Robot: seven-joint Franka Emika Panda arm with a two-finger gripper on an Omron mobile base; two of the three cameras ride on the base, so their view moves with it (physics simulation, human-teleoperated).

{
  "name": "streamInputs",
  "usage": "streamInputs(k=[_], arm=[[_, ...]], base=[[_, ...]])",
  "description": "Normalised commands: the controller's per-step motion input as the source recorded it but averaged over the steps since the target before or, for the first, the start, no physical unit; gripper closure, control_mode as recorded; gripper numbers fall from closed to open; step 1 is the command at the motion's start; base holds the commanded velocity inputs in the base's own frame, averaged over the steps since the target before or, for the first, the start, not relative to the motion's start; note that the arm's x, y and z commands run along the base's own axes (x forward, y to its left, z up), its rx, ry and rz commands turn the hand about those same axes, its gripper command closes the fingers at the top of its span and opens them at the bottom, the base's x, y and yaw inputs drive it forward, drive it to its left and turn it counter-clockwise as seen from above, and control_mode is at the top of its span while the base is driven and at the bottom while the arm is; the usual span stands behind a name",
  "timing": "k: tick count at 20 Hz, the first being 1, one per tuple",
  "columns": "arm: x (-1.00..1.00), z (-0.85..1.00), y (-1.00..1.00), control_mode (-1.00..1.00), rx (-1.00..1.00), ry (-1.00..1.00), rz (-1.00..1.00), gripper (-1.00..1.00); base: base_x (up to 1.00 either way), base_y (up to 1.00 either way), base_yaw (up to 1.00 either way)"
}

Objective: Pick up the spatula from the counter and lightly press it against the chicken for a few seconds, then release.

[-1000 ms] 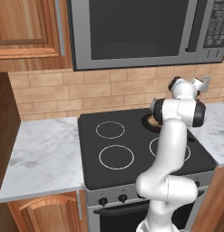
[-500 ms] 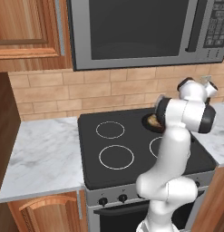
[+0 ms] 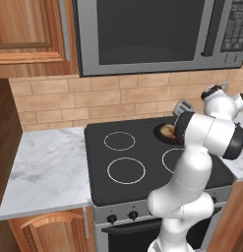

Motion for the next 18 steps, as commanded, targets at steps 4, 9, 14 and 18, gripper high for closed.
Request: streamInputs(k=[4,9,14,18], arm=[[-0.52,0.01,0.09,-1.00,0.00,-0.12,0.00,1.00],[-0.31,0.43,0.07,-1.00,0.00,-0.12,0.01,1.00],[-0.24,0.59,0.07,-1.00,0.00,-0.06,0.04,1.00],[-0.40,0.26,0.17,-1.00,0.00,-0.03,0.04,1.00]], base=[[0.00,0.00,0.00],[0.00,0.00,0.00],[0.00,0.00,0.00],[0.00,0.00,0.00]])
